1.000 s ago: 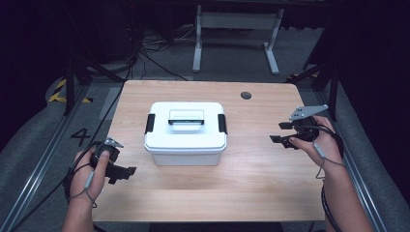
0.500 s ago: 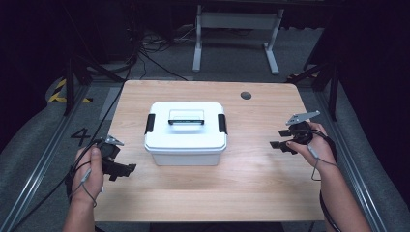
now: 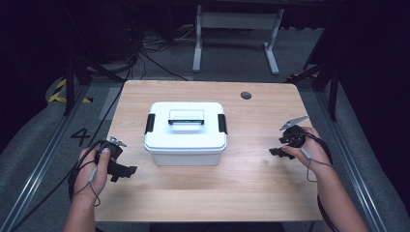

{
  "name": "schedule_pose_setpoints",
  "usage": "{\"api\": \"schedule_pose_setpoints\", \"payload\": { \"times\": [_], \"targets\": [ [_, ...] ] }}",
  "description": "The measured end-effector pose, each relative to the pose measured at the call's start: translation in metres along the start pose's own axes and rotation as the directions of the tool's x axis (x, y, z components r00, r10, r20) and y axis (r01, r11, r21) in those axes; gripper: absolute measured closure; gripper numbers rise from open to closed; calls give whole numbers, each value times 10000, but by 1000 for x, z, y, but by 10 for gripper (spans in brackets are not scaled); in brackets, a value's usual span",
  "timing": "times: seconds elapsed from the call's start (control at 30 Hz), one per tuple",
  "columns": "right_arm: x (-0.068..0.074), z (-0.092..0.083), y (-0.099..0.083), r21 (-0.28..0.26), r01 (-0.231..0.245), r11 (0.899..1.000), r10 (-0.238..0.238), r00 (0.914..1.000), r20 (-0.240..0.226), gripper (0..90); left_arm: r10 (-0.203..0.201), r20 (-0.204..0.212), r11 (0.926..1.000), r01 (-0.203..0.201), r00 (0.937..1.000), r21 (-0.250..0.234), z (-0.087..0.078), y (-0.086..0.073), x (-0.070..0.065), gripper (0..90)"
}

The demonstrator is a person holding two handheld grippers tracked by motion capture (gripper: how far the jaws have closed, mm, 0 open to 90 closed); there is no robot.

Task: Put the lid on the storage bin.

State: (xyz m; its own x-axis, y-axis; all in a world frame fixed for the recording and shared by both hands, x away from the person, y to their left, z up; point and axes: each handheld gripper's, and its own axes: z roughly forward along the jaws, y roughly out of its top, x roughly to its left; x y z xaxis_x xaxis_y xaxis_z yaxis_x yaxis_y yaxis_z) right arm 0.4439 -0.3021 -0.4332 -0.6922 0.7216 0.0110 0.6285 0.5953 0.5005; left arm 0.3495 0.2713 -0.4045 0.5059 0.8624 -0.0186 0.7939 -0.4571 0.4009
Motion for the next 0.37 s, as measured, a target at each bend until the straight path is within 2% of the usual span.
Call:
{"api": "schedule_pose_setpoints", "payload": {
  "times": [0.1,0.17,0.37],
  "targets": [
    [0,5,-3,570,-129,9983,132,9999,-44,281,84,114,9999,-85,9999,91,1,1,-1,181],
    [0,8,-5,926,-59,9957,59,10000,-3,281,118,189,9998,-121,9998,171,2,2,-1,181],
    [2,9,-7,1347,-209,9907,224,9997,-96,257,163,379,9991,-178,9991,379,2,2,-3,186]
  ]
}}
